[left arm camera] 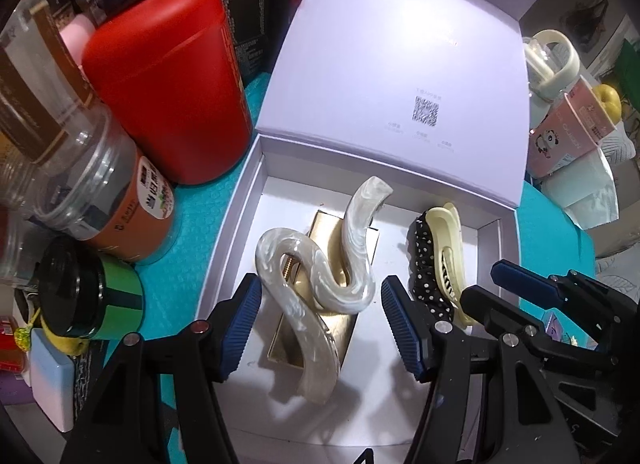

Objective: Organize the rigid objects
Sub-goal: 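Lower both claws into the box and open both tools, then withdraw both tools from the box back over the remaining items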

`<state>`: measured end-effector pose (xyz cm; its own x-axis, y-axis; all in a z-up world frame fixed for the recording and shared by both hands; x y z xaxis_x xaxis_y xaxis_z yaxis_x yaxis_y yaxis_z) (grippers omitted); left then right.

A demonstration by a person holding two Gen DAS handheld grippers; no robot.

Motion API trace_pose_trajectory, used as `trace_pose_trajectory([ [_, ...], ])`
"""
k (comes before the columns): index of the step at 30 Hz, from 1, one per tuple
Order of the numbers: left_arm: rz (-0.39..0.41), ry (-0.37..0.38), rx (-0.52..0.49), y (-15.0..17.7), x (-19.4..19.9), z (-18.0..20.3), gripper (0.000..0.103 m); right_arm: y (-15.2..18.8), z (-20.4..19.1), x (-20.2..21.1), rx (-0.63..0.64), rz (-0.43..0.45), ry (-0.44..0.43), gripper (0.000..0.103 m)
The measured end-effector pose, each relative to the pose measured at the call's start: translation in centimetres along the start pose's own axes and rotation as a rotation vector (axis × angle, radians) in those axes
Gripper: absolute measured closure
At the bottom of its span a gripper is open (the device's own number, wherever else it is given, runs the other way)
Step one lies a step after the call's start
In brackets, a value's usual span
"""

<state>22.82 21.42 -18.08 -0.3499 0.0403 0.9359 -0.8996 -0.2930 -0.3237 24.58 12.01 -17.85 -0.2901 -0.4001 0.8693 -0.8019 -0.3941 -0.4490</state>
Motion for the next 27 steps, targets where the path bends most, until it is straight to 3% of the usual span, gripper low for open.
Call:
trace_pose_trajectory([
  [14, 0.087, -0.015, -0.052, -0.6, 6.0, 1.1, 0.041, -0.1, -0.9, 5.9, 0.028, 0.086, 0.016, 0.065],
  [27, 0.204, -0.011, -0.115, -0.3, 14.3, 3.8, 0.041, -0.9, -2.5, 13.9, 0.052, 0.222, 0.054, 0.062],
])
Point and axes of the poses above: each gripper's, at about its wrist camera, not at the fingertips, and x roughly against the way its jaws point, z to its right, y to its underside, the point moved 9 cm from there along -x, roughly the way its jaws point
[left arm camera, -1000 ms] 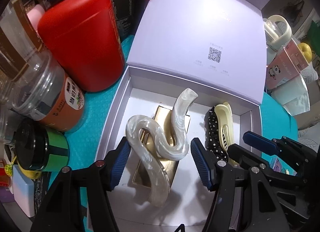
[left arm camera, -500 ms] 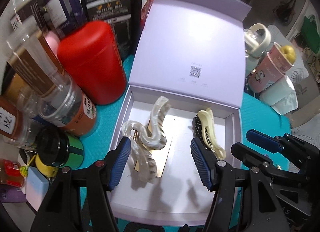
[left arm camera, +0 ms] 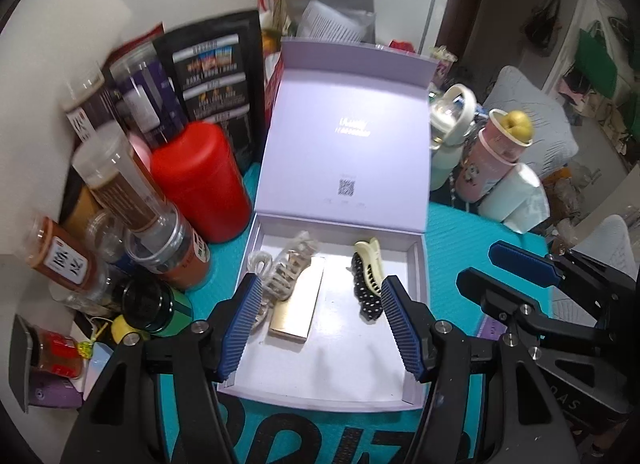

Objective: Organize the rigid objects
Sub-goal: 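Withdraw both tools from the box back over the remaining items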

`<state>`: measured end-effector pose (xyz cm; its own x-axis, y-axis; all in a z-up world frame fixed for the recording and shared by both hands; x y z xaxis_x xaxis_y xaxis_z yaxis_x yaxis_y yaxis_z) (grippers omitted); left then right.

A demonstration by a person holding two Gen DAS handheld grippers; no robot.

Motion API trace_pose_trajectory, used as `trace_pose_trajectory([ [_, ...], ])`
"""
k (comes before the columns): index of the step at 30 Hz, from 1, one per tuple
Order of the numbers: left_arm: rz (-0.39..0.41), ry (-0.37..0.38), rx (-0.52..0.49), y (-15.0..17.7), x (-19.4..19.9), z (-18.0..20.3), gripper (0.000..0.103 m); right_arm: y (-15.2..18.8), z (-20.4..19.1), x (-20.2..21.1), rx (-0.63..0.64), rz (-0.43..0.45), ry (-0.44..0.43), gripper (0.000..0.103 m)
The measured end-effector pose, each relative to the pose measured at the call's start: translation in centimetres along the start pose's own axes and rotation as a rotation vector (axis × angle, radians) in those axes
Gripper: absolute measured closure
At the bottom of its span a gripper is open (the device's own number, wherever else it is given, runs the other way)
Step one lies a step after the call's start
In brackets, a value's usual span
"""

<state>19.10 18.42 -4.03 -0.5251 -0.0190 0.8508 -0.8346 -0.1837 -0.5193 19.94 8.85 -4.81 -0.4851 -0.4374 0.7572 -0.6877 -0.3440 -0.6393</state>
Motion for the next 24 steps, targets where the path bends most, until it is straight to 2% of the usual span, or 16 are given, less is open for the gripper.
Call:
trace_pose_trajectory([
  [11, 0.094, 0.013, -0.056, 0.4, 6.4, 2.7, 0.041, -0.2, -0.7, 6.5, 0.033, 0.087, 0.047, 0.061],
  [23, 0.135, 0.021, -0.089, 3.3, 10.5, 4.7, 0.041, 2.5, -0.2, 11.3, 0.004, 0.127, 0.064, 0.061],
  [24, 0.135, 0.026, -0.091, 3.7, 10.7, 4.9, 0.041, 2.8, -0.2, 11.7, -0.001, 0.130, 0.067, 0.058],
])
Point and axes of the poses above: each gripper's, at about its wrist camera, not at the fingertips, and x roughly against the way its jaws point, z to its right, y to its underside, the point moved 9 cm from there along -x, roughly the way its jaws point
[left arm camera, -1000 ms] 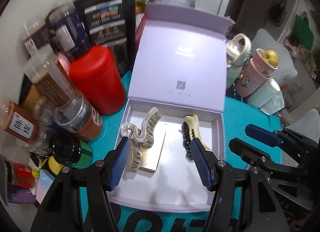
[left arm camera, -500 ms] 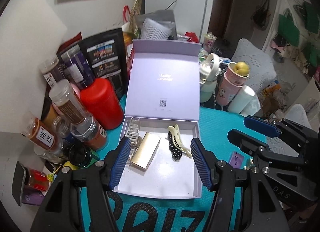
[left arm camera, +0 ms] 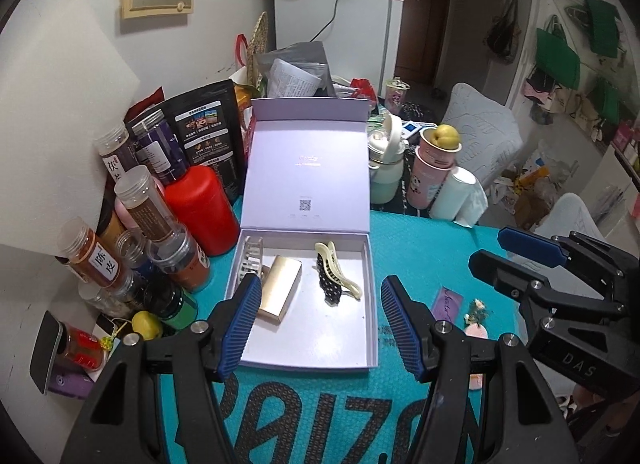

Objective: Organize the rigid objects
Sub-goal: 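Withdraw both tools from the box back over the remaining items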

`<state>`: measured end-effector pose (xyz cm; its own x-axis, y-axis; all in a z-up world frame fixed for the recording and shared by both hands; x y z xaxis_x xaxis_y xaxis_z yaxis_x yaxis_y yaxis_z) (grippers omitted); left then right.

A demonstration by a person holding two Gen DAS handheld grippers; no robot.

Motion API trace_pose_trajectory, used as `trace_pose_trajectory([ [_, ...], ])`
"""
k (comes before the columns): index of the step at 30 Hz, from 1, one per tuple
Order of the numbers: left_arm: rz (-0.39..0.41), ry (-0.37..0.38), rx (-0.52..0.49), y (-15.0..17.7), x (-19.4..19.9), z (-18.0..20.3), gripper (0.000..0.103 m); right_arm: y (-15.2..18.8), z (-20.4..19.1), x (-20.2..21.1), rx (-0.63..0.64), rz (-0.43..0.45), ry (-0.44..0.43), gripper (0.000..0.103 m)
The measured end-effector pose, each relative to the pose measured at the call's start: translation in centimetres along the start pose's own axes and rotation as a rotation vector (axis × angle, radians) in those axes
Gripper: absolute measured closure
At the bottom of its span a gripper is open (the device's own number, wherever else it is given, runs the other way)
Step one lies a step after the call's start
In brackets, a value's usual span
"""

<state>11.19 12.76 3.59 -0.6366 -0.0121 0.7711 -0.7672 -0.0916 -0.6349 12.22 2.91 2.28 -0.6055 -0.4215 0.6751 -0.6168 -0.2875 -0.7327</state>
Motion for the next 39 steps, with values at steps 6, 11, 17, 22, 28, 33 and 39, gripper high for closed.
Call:
trace_pose_trajectory([
  [6, -0.006, 0.032, -0.006, 1.5, 0.7, 1.4, 0.041, 1.5, 0.3, 2.6, -0.015, 0.027, 0.015, 0.050],
  [11, 0.009, 0.059, -0.015, 2.5, 1.0, 2.8, 0.041, 2.8, 0.9, 4.6, -0.011, 0.055, 0.037, 0.038],
  [17, 0.007, 0.058, -0.055, 3.6, 0.9, 4.2, 0.041, 4.5, 1.7, 6.4, -0.022, 0.078, 0.077, 0.023],
  [22, -0.013, 0.102, -0.065, 4.5, 0.3, 5.5, 0.004, 6.1, 3.0, 7.7, -0.076, 0.102, 0.101, 0.020],
  [28, -0.029, 0.085, -0.109, 5.4, -0.8, 6.7, 0.000, 8.7, 5.3, 8.0, -0.142, 0.080, 0.133, 0.019],
  [33, -0.055, 0.098, -0.129, 5.9, -1.9, 7.9, 0.000, 11.0, 7.3, 7.9, -0.222, 0.061, 0.142, 0.019],
  [39, -0.074, 0.113, -0.164, 6.5, -3.7, 9.6, 0.000, 13.1, 8.9, 7.3, -0.232, 0.039, 0.201, 0.019],
])
Point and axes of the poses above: each gripper's, at about its wrist camera, not at the fingertips, and x roughly against the way its jaws point, z to its right, y to its underside, the point moved 9 cm from there along -x, roughly the way its jaws point
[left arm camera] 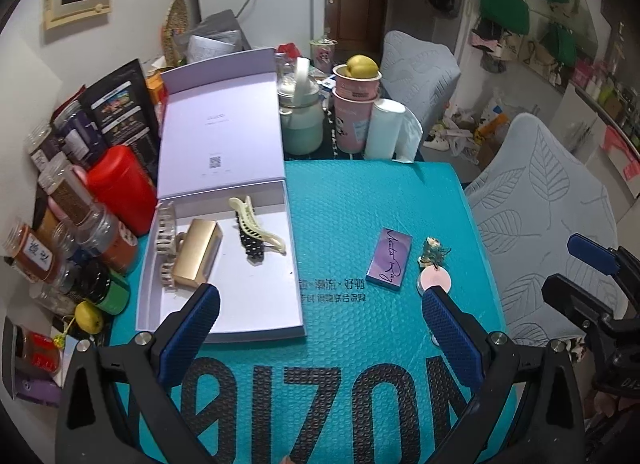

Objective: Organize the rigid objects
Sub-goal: 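Withdraw both tools from the box back over the remaining items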

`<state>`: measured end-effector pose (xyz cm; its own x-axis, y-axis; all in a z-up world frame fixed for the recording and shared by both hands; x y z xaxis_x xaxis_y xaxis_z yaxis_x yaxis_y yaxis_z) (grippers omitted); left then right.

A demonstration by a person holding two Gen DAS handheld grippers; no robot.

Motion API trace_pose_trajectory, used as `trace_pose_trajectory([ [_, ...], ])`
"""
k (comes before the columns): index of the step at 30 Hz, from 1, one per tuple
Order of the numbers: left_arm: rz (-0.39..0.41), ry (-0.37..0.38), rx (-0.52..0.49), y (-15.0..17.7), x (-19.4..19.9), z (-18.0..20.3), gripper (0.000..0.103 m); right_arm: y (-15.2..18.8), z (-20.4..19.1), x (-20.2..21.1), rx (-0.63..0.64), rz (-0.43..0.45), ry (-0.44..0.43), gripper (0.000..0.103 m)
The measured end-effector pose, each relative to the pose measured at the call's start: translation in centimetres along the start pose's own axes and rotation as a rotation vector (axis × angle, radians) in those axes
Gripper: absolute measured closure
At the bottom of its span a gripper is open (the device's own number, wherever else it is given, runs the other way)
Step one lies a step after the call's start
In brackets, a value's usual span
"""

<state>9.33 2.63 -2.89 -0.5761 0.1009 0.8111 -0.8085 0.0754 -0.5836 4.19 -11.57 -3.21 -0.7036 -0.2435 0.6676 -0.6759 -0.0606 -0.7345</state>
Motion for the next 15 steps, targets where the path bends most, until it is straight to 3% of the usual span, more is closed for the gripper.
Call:
trace_pose_trajectory([
  [5, -0.009, 0.029, -0.058, -0.2, -1.7, 1.7, 0.000, 1.6, 1.2, -1.5, -0.026, -0.041, 0.017, 0.019],
  [15, -0.105, 0.045, -0.156, 0.6, -6.5, 4.0, 0.000, 5.3, 3.4, -4.8, -0.100, -0.138, 0.050, 0.019],
])
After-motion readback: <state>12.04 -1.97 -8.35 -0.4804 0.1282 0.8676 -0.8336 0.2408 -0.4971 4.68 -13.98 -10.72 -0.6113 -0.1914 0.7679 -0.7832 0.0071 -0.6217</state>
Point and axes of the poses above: each gripper's, at about its wrist camera, not at the fingertips, and x roughly against the way its jaws point, z to its right, y to its underside, the point moved 9 cm from there along -x, roughly the way its jaws point
